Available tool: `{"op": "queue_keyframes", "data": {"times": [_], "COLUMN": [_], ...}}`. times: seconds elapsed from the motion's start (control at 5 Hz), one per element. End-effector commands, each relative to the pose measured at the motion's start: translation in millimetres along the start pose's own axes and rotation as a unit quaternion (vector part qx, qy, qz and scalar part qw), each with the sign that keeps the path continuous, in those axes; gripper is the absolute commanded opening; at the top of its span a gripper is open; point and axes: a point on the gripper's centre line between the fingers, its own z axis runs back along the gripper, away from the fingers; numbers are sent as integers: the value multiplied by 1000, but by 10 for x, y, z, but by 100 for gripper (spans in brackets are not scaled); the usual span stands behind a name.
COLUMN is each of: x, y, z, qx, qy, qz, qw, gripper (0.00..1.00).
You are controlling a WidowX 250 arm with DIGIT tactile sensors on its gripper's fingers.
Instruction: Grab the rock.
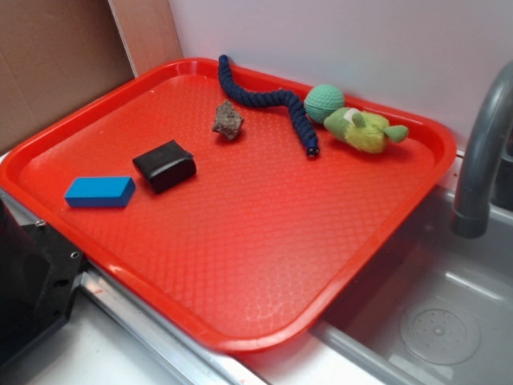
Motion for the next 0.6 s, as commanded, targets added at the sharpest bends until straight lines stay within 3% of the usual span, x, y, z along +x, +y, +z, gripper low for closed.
{"op": "queue_keyframes", "data": {"times": [0.0, 0.2, 0.4], "x": [0, 444, 904], "y": [0, 167, 313], "z": [0, -504, -823], "qx": [0, -12, -48], "qy": [0, -47, -83], "qz": [0, 72, 166], "qw": [1000, 996, 981], "gripper": [100, 100, 100]}}
